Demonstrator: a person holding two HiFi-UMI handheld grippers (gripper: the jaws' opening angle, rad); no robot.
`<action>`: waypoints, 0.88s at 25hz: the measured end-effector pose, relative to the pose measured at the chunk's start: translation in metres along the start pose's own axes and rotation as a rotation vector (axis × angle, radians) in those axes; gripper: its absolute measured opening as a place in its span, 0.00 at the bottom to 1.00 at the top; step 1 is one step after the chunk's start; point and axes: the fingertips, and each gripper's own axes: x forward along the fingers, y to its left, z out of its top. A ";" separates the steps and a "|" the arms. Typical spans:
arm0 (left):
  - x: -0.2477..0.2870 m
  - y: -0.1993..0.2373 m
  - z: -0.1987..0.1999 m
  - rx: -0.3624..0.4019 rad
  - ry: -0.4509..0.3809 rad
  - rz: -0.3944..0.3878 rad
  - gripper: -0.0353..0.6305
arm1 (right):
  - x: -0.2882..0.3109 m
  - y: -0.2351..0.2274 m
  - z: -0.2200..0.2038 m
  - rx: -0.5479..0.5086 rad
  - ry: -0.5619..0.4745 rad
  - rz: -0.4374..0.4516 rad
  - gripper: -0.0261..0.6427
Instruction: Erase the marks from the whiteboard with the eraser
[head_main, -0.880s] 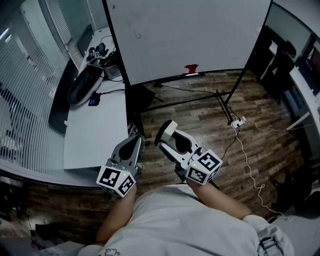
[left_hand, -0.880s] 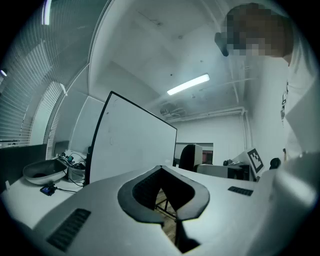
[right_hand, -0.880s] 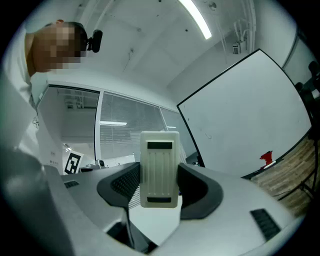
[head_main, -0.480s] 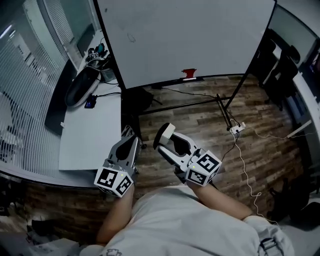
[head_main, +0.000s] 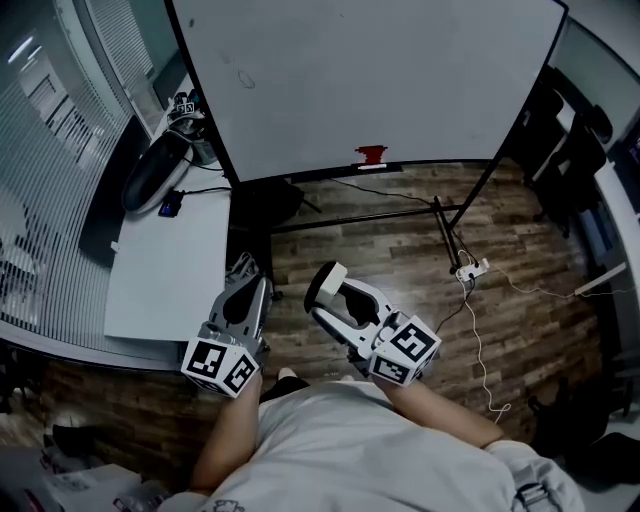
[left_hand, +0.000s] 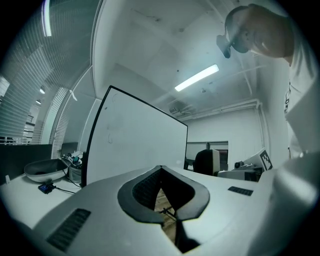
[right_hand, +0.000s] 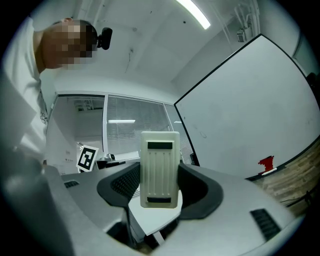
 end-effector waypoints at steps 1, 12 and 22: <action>0.005 -0.001 0.000 0.003 0.005 -0.006 0.06 | 0.000 -0.004 0.001 -0.001 0.000 -0.001 0.39; 0.063 0.025 -0.003 -0.030 0.033 -0.067 0.06 | 0.025 -0.058 0.004 0.026 0.028 -0.044 0.39; 0.125 0.095 0.019 -0.020 0.023 -0.131 0.06 | 0.097 -0.109 0.022 0.027 -0.010 -0.091 0.39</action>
